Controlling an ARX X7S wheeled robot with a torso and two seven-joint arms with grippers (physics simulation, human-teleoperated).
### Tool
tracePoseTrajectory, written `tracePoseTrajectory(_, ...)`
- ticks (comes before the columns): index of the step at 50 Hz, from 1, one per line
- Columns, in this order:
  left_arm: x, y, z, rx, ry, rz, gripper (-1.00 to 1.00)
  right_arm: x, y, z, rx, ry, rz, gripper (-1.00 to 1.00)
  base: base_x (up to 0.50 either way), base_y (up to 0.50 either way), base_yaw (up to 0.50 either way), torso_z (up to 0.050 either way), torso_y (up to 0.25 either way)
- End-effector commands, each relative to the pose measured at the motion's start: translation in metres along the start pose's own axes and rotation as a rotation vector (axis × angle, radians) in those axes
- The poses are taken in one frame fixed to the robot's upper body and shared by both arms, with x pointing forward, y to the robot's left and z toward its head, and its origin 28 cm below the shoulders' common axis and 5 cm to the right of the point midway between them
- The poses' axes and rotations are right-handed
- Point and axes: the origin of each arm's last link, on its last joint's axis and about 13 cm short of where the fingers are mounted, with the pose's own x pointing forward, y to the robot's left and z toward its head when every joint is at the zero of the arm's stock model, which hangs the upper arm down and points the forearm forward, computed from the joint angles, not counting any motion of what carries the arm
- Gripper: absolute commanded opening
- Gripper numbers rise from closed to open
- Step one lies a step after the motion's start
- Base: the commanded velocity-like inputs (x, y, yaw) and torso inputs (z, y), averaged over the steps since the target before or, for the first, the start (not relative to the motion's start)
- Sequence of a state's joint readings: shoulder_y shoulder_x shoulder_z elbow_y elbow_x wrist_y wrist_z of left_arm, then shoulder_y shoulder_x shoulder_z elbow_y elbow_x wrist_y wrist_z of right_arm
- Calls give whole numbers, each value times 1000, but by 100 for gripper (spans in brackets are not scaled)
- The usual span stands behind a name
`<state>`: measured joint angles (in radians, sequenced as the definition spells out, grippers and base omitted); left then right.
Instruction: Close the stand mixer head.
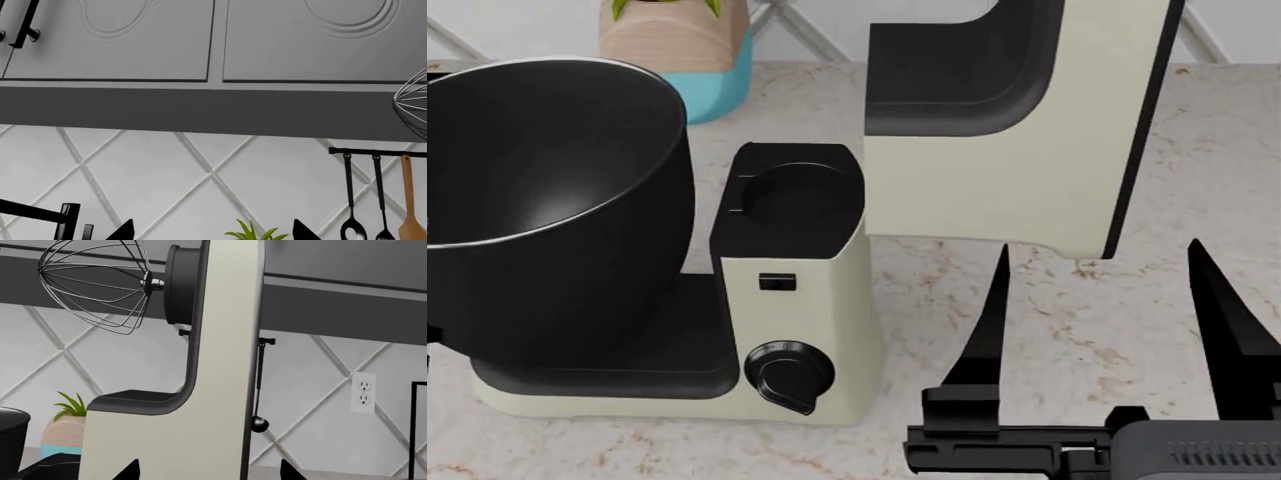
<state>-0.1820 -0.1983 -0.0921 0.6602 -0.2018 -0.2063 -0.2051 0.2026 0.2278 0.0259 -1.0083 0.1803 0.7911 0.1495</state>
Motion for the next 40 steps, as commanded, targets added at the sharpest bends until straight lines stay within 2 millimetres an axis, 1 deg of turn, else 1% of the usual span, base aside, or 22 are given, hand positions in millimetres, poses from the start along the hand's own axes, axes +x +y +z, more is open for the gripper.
tracePoseTrajectory(1, 0, 3, 7, -28, -20, 11, 100, -1, 1, 4, 7, -9, 6, 100, 0, 0, 0, 0, 0)
tracePoseTrajectory(5, 1, 4, 10, -35, -29, 16, 100, -1, -1, 11, 12, -19, 13, 100, 0, 0, 0, 0, 0)
tracePoseTrajectory(6, 1, 6, 12, -44, -32, 22, 100, -1, -8, 17, 7, -30, -18, 100, 0, 0, 0, 0, 0)
tracePoseTrajectory(7, 1, 6, 13, -49, -35, 25, 100, -3, -10, 22, 19, -26, -19, 100, 0, 0, 0, 0, 0)
tracePoseTrajectory(9, 2, 8, 16, -70, -38, 34, 100, -5, -21, 35, -22, -12, -77, 100, 0, 0, 0, 0, 0)
tracePoseTrajectory(12, 2, 9, 19, -73, -45, 42, 100, -10, -41, 64, -43, 14, -140, 100, 0, 0, 0, 0, 0)
tracePoseTrajectory(14, 1, 7, 19, -72, -47, 37, 100, -13, -49, 76, -33, 13, -154, 100, 0, 0, 0, 0, 0)
tracePoseTrajectory(16, 1, 7, 19, -72, -46, 31, 100, -15, -56, 85, -33, 6, -178, 100, 0, 0, 0, 0, 0)
tracePoseTrajectory(19, 1, 7, 19, -71, -44, 29, 100, -19, -66, 90, -21, 7, -228, 100, 0, 0, 0, 0, 0)
tracePoseTrajectory(23, 1, 9, 21, -77, -46, 38, 100, -24, -79, 87, -17, 28, -290, 100, 0, 0, 0, 0, 0)
tracePoseTrajectory(26, 1, 9, 23, -81, -49, 41, 100, -20, -87, 87, -33, 71, -330, 100, 0, 0, 0, 0, 0)
tracePoseTrajectory(28, 0, 9, 24, -84, -52, 41, 100, -10, -92, 86, -49, 120, -332, 100, 0, 0, 0, 0, 0)
tracePoseTrajectory(30, 1, 10, 25, -85, -54, 44, 100, 7, -96, 82, -37, 271, -309, 100, 0, 0, 0, 0, 0)
tracePoseTrajectory(31, 1, 10, 25, -86, -55, 48, 100, 12, -96, 81, -48, 264, -303, 100, 0, 0, 0, 0, 0)
tracePoseTrajectory(34, 2, 11, 25, -91, -61, 51, 100, 31, -100, 80, -29, 317, -294, 100, 0, 0, 0, 0, 0)
tracePoseTrajectory(37, 2, 11, 25, -89, -61, 51, 100, 36, -108, 81, -37, 354, -287, 100, 0, 0, 0, 0, 0)
tracePoseTrajectory(38, 3, 11, 25, -90, -63, 51, 100, 28, -117, 53, -22, 479, -379, 100, 0, 0, 0, 0, 0)
tracePoseTrajectory(39, 3, 12, 25, -90, -63, 51, 100, 27, -117, 22, -41, 565, -372, 100, 0, 0, 0, 0, 0)
tracePoseTrajectory(40, 3, 12, 25, -88, -64, 52, 100, 26, -95, 2, 41, 725, -334, 100, 0, 0, 0, 0, 0)
